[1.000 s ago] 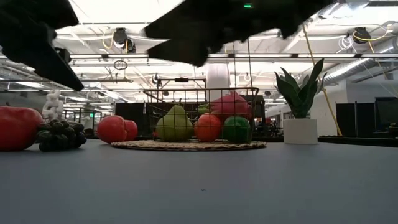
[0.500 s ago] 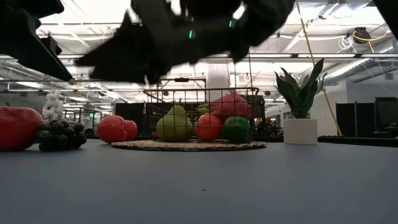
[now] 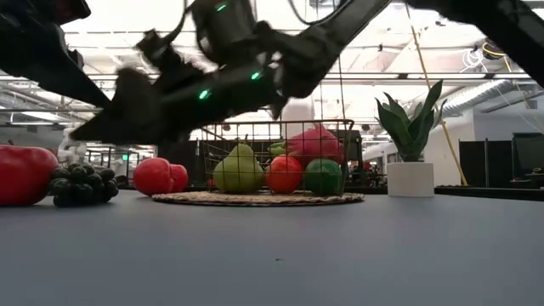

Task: Build produce basket
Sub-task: Put the grapes into the gold wire basket

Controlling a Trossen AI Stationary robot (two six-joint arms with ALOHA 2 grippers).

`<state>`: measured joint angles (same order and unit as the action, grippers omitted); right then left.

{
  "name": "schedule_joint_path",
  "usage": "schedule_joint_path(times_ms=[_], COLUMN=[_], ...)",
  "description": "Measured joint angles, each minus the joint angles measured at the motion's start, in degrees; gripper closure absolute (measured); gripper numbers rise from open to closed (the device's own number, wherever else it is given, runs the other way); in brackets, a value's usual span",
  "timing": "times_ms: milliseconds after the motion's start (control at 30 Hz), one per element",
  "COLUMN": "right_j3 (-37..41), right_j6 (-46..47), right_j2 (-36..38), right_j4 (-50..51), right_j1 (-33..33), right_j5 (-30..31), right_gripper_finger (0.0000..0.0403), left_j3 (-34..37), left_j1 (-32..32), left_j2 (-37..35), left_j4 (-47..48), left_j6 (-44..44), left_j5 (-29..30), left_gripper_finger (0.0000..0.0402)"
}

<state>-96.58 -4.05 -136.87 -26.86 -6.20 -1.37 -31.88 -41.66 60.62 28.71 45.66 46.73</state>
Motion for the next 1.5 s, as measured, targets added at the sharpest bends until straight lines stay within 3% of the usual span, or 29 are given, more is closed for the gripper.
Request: schedule_joint_path(times_ms=[133,300,400,567,700,933,1100,1300,1500], right_j3=[-6.3,-11.3,-13.7,-14.3,-14.3,-14.3,-14.4,-11.8,2.9], right_j6=[-1.4,-3.2,-4.1,-3.1,-2.8,-2.8,0.2,1.4,1.8], right_j2=[-5.5,-8.6,-9.6,-10.3,-10.1,-10.2,-9.0,-2.5,12.7], right_j4=[-0.5,-0.6,2.1,8.2,8.8,8.3,15.6,30.8,35.1], right_j1=[0.1,0.1,0.5,1.5,1.7,1.7,1.7,0.0,-3.4], right_j5=[3.5,7.9,9.4,7.3,7.3,7.5,4.4,1.4,0.7], right_gripper_finger=[0.0119,0.0119,0.0119,0.0128,0.0162,0.0294,0.0386,0.0385,0.0396], left_j3=[0.0,0.0,0.0,0.0,0.0,0.0,0.0,0.0,0.0], left_j1=[0.0,0.0,0.0,0.0,0.0,0.0,0.0,-0.8,-2.1], left_j2=[0.0,0.0,0.0,0.0,0.0,0.0,0.0,0.3,0.3], left_j4=[10.3,28.6,33.7,33.6,33.5,33.3,33.0,31.9,29.6], left_j6=[8.7,30.9,38.5,39.6,39.6,39.8,39.7,39.0,37.8], left_j5=[3.6,4.8,4.8,4.7,4.5,4.5,2.6,1.7,1.5], left_gripper_finger=[0.0266,0.0266,0.0266,0.0266,0.0266,0.0266,0.0266,0.0266,0.0266])
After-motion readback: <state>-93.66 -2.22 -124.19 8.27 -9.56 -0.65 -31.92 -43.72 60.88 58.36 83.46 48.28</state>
